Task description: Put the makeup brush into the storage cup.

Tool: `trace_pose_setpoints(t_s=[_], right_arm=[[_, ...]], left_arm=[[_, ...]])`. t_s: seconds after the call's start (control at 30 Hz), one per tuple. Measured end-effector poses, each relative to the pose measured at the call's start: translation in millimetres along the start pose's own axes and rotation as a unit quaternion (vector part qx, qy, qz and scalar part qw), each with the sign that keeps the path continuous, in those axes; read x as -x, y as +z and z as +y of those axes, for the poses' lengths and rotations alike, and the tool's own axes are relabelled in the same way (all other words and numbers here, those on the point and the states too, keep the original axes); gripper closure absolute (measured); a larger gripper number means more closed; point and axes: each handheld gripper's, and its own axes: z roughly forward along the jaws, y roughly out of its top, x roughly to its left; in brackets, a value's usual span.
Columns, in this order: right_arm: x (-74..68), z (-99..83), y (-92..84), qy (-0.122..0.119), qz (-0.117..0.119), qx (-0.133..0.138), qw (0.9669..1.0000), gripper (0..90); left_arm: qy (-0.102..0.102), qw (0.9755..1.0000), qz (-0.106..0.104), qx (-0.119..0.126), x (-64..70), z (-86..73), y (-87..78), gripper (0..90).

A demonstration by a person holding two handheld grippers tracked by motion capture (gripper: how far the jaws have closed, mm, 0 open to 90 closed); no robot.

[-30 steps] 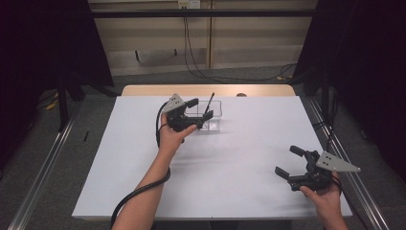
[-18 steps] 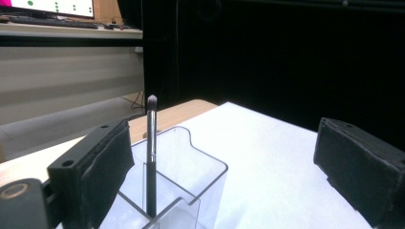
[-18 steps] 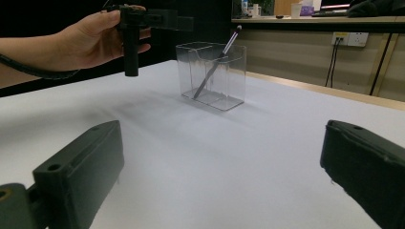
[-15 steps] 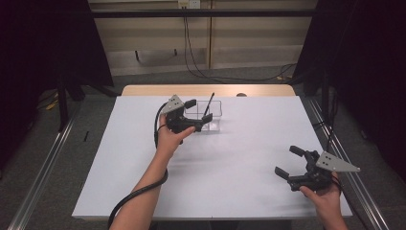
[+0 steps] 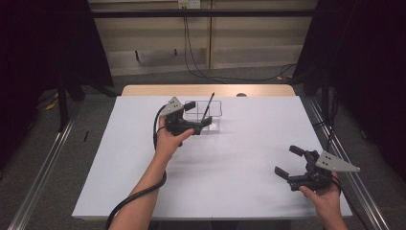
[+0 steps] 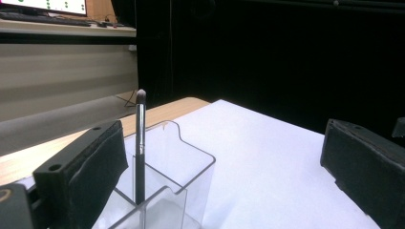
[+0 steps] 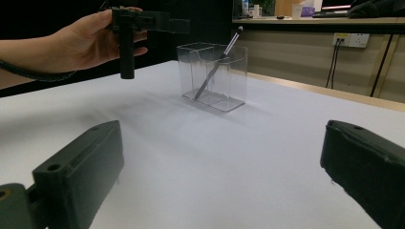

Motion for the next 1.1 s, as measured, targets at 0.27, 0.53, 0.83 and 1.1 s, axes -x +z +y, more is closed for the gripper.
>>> trace_pose_setpoints(t_s=[0.27,0.53,0.83,1.1], right_arm=[[-0.2,-0.3,-0.7,0.003,-0.002,-0.001,1.0000,0.4],[0.3,-0.5,0.0,0.003,-0.003,-0.001,1.0000,0.0],[1.1,-1.4,-0.4,0.010,-0.003,0.000,0.9999,0.0],[0.6,-1.3,0.2,0.012,-0.004,0.000,0.9999,0.0]], left_arm=[[0.004,1.0000,-0.005,0.000,3.6,-1.4,-9.0,0.8],[0.004,1.0000,-0.009,-0.003,4.9,-4.9,-15.6,0.3],[0.010,0.9999,-0.009,-0.009,4.0,-7.8,-25.3,0.0],[0.012,0.9999,-0.010,-0.005,2.6,-10.1,-35.9,0.0]])
